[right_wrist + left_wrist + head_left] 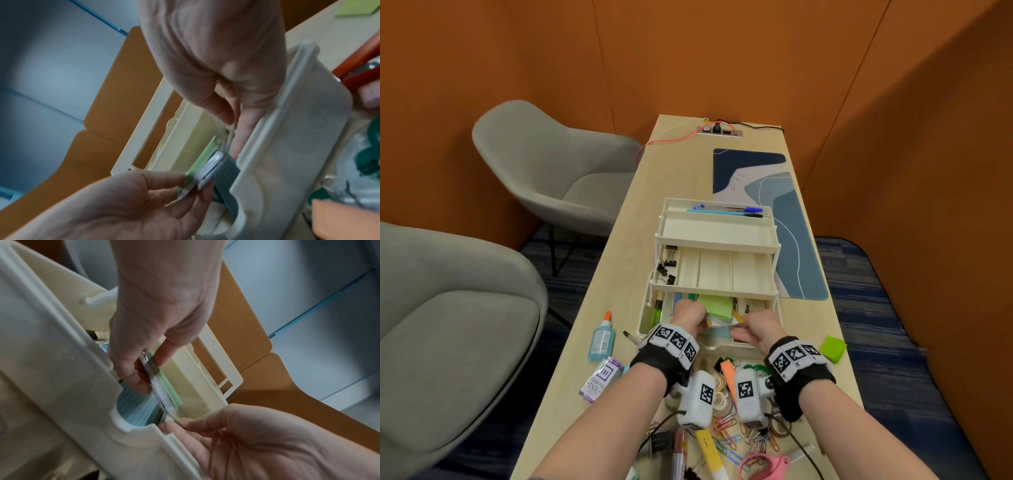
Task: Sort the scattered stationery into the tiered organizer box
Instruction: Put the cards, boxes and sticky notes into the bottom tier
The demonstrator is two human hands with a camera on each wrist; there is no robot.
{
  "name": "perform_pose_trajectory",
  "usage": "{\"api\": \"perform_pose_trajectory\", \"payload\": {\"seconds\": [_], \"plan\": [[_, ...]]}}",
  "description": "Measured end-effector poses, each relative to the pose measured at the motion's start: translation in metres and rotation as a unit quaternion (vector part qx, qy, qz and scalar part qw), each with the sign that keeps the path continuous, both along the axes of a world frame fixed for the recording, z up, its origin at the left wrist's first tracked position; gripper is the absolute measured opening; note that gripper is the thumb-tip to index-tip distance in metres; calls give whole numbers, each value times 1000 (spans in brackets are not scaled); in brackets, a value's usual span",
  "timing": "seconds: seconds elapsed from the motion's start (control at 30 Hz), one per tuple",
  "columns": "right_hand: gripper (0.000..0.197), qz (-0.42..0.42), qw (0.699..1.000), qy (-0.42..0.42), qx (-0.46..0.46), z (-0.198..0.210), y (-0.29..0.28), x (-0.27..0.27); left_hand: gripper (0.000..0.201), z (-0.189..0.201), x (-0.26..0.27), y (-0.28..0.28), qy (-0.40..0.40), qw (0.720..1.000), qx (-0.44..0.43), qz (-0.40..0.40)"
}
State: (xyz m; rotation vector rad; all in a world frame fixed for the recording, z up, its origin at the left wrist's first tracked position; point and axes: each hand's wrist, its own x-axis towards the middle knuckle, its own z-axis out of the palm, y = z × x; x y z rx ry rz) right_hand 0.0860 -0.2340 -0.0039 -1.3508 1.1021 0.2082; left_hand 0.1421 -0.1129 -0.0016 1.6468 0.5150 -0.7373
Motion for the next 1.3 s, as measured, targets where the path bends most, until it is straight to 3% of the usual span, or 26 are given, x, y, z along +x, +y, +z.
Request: {"api": "perform_pose_trajectory", "payload": {"seconds": [0.1,0.2,0.3,0.4,0.53,0.67,0.73,0.83,0.9,0.97,1.03,1.13,1.3], "plan": [[29,123,987,22,-98,6,1,-1,29,-17,6,-6,-16,1000,10,5],[39,277,930,41,-238,14,0,-10,40,-18,5,-12,-37,999,32,-10],[45,358,890,41,-278,11,-1,-14,39,-7,-3,-16,-78,993,66,-53],[50,385,881,30,-273,6,-1,-14,39,3,-10,-17,-88,981,110,-131],[58,371,895,4,-249,4,-2,-11,40,6,-12,-15,-95,957,163,-222],[50,358,891,24,-277,6,0,-8,42,7,-15,-13,-131,927,225,-270],[43,362,863,28,-351,7,2,-8,39,4,-17,-10,-177,901,268,-293],[41,432,783,4,-448,6,11,-11,26,-1,-25,-5,-266,833,323,-362],[47,509,726,-12,-463,3,15,-10,27,-7,-29,-4,-294,782,327,-442],[45,571,693,-2,-440,1,14,-8,32,-15,-29,-2,-290,741,311,-520],[40,605,679,20,-415,-1,9,-6,34,-21,-28,2,-284,699,313,-577],[39,602,674,40,-426,2,5,-3,37,-24,-26,1,-274,672,320,-609],[49,552,727,10,-408,4,7,-1,47,-17,-24,-2,-206,620,361,-666]]}}
